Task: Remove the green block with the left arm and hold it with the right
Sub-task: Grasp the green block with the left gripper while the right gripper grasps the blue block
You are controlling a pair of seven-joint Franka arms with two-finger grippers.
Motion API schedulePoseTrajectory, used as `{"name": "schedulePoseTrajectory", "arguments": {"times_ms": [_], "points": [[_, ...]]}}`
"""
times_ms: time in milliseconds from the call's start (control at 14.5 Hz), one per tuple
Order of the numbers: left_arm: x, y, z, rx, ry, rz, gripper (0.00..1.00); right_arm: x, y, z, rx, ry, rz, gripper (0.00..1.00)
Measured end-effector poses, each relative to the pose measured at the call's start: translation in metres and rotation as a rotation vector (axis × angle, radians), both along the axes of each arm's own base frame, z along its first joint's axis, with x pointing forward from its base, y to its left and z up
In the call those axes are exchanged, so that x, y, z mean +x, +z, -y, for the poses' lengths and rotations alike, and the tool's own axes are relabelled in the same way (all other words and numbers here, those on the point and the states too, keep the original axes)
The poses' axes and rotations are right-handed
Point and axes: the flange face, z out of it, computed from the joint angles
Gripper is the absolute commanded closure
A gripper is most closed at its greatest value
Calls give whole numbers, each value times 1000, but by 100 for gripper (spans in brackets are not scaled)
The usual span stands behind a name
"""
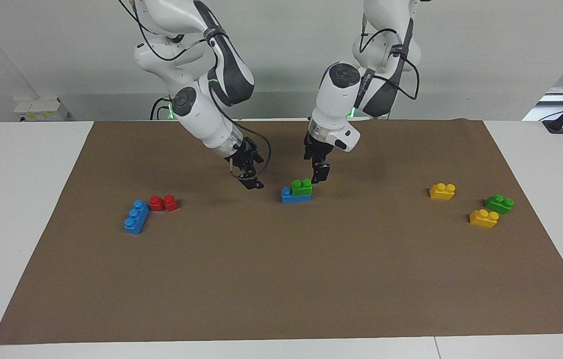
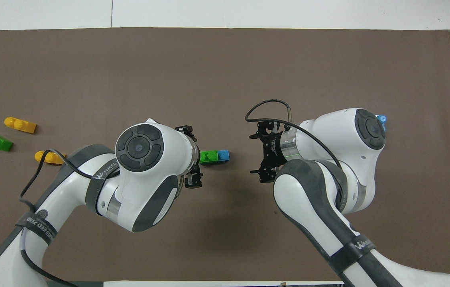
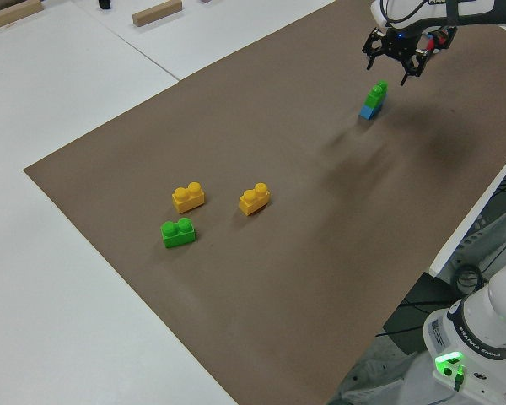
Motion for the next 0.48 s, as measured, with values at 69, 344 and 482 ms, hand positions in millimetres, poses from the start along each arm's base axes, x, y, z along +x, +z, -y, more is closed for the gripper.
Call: {"name": "schedulePoseTrajectory", "arguments": {"times_ms": [69,344,482], "points": [[1,-3,0,1,4,-3,0,0,-4,-3,-3,-1,5,0],[5,-6,-2,-6,27,6,0,1,-20,-13,-16,1,18,0],[9,-9,-3,-11,37,12,0,2,-26,-19,-20,4,24,0]]}}
